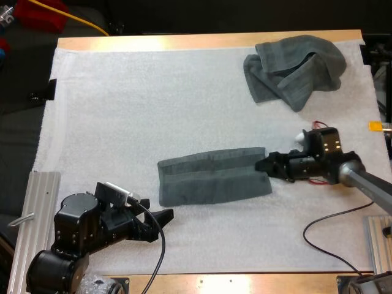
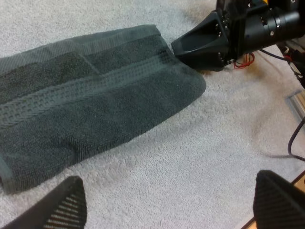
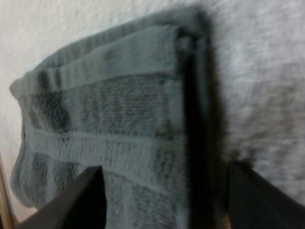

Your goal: Pick towel from pile, fold and stack

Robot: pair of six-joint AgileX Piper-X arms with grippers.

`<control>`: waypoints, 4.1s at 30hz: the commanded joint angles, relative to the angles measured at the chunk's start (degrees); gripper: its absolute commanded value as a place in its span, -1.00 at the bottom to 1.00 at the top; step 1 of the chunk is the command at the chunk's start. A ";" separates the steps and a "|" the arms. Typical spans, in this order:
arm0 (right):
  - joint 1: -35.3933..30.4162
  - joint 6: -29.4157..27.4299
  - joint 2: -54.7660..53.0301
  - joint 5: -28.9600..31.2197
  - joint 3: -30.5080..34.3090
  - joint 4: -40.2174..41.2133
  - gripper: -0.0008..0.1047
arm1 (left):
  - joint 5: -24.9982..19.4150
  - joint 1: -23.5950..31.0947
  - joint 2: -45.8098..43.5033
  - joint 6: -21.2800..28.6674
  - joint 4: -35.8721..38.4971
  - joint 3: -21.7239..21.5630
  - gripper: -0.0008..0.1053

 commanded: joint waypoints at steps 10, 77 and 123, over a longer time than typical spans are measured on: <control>3.45 5.01 2.69 -0.95 0.09 -1.01 0.05 | 0.29 -0.36 -0.30 0.08 -0.16 -0.40 0.33; 24.71 18.88 -7.46 23.96 -7.43 7.72 -0.94 | 6.82 -0.36 -0.30 0.63 -0.16 -0.40 0.33; 27.68 26.84 2.00 3.97 -8.11 -9.90 0.04 | 6.82 -0.36 -0.30 0.90 -0.16 -0.40 0.33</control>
